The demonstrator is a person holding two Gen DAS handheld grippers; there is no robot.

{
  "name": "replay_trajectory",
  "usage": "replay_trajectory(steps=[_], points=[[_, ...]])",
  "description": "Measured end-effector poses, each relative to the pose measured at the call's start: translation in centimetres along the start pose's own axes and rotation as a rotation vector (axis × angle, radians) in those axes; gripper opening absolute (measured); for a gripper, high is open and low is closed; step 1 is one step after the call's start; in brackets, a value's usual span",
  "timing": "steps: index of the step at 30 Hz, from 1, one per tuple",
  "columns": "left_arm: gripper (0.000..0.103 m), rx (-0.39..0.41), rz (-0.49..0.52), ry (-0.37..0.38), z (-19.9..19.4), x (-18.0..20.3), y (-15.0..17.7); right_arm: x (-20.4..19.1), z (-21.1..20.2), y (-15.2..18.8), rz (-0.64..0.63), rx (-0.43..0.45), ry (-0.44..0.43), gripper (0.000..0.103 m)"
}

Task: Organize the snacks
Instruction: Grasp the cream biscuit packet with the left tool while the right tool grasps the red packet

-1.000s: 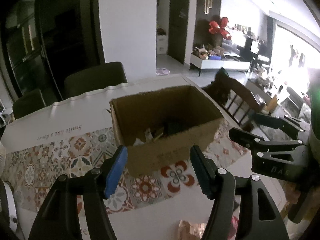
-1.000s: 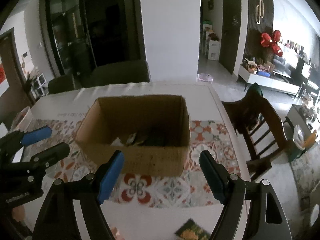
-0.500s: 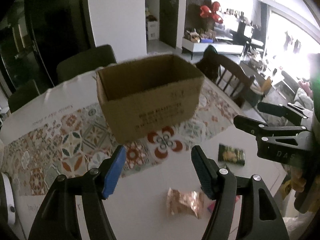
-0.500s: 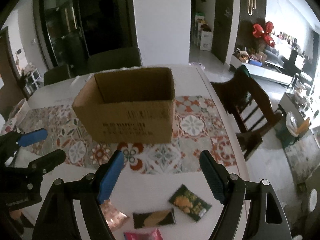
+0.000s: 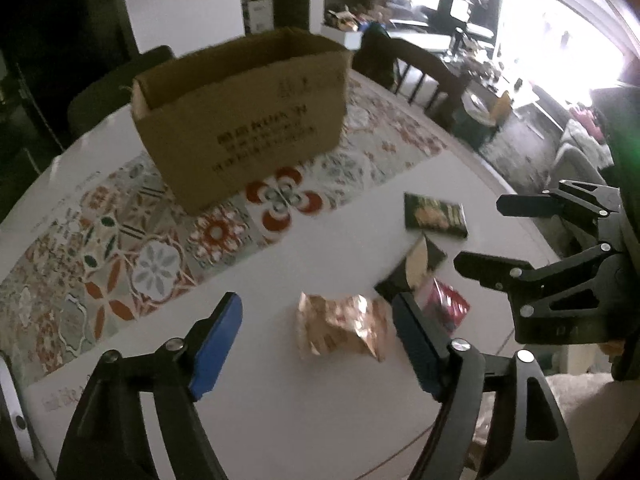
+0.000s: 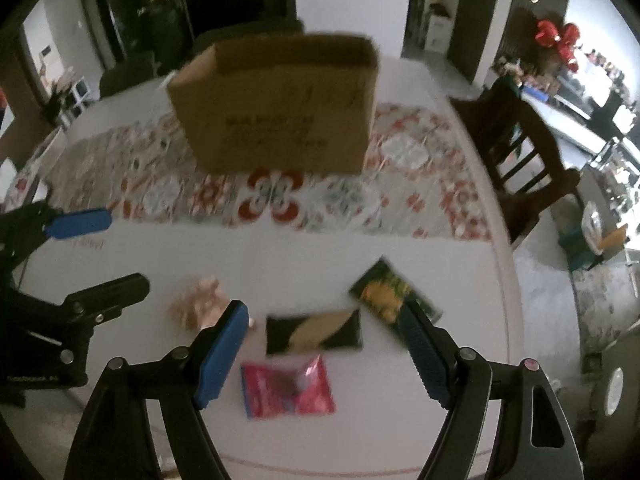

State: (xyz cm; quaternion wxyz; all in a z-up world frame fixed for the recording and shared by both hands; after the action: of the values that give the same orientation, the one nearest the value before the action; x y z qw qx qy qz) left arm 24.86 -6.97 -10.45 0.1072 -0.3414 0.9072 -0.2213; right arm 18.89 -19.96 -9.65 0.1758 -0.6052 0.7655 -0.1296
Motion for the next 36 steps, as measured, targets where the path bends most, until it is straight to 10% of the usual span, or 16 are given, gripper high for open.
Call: replay_trajectory(steps=[14,36], points=[[0.088,-0.154,0.047,0.115,5.5,1.1,1.9,-0.2,5.7,6.0,0.038,-0.295,-0.076,0.078],[0.088,-0.262,0.015,0.178,11.3,0.7,2.8,-0.6,9.3,6.1,0.025,-0.296,-0.005,0.079]])
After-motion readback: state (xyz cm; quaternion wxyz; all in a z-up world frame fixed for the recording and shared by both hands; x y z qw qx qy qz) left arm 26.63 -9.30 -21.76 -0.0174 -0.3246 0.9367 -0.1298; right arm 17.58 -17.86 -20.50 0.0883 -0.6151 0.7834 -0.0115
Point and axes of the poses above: each gripper's, at about its wrist camera, not at the fingertips, and z roughly the way its jaws point, x to its right, y to its underside, the point moved 3 cm from there along z, roughly the way its jaws point, and after that the axes turned 8 degrees about z, right-handed, at the moved point
